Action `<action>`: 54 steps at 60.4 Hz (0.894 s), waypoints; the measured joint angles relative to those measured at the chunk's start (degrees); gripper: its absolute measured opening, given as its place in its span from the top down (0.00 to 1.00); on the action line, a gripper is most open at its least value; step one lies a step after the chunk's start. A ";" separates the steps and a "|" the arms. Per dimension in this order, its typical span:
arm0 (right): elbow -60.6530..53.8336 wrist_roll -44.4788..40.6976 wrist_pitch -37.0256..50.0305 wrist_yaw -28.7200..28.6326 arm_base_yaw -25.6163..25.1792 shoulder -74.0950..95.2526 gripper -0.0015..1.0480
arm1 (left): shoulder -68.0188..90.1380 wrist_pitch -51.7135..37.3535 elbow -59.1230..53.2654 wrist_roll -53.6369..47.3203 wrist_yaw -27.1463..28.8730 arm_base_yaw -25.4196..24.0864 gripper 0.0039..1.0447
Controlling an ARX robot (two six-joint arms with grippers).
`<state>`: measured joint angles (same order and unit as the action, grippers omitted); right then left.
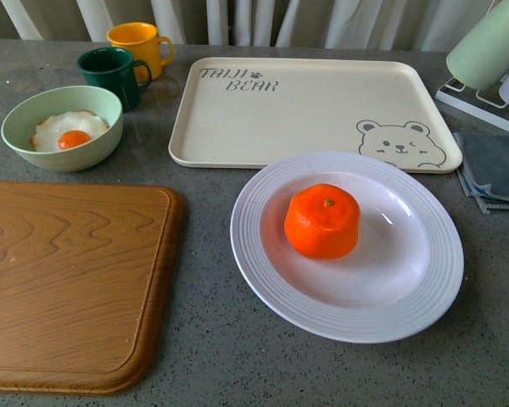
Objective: Place orange and plate with both arms
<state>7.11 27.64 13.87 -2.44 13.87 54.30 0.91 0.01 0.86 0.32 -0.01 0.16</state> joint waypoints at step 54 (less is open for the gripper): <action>12.76 10.62 37.48 -2.95 -1.25 53.59 0.09 | 0.00 0.00 0.00 0.00 0.00 0.00 0.08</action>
<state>19.88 38.26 51.35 -5.39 12.62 107.90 0.91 0.01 0.86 0.32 -0.01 0.16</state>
